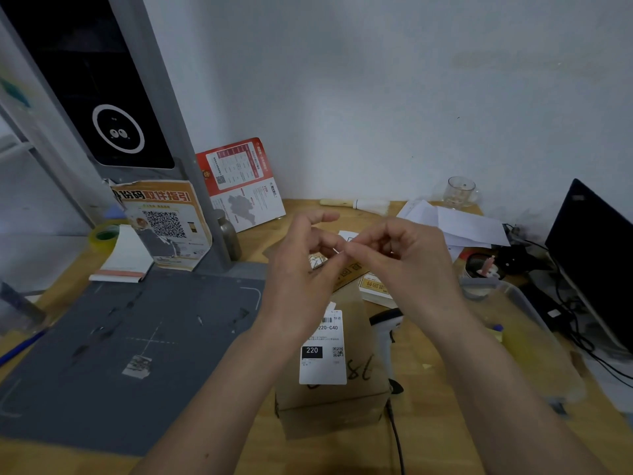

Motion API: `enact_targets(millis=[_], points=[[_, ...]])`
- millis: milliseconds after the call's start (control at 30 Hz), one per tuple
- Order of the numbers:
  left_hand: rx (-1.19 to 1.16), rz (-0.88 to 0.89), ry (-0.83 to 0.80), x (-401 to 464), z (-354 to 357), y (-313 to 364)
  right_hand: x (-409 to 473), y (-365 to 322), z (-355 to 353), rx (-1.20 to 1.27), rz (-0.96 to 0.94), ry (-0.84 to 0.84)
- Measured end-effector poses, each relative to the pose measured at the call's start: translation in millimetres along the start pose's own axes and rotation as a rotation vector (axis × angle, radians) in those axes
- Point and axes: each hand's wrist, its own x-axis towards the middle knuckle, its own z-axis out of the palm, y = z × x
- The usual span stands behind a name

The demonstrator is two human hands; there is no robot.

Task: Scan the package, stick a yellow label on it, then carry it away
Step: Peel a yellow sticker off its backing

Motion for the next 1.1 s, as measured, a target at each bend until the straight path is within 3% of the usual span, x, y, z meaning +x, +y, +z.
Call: enact_targets(millis=[133,267,367,467,667,1100], points=[[0.072,-0.008,0.014,-0.4,2.6,-2.4,2.8,3.4,-0.8,0.004,0.055,0.021],[0.301,0.084,0.203,-4.5,8.6,-6.2,3.8,6.3,-0.2,0.147,0.157,0.077],[0.195,0.122,0.094,-6.5,13.1,-4.6,3.3,4.9,0.5,0.281,0.197,0.087],[-0.01,0.01,-0.045,-9.1,15.9,-1.9,3.2,2.6,2.6,0.408,0.192,0.067],[-0.272,-0.124,-0.073,-4.8,11.6,-0.1,3.2,6.0,2.5,0.512,0.134,0.026],[-0.299,-0.098,-0.054,-5.3,10.0,3.7,1.3,7.9,5.8,0.531,0.043,0.066]])
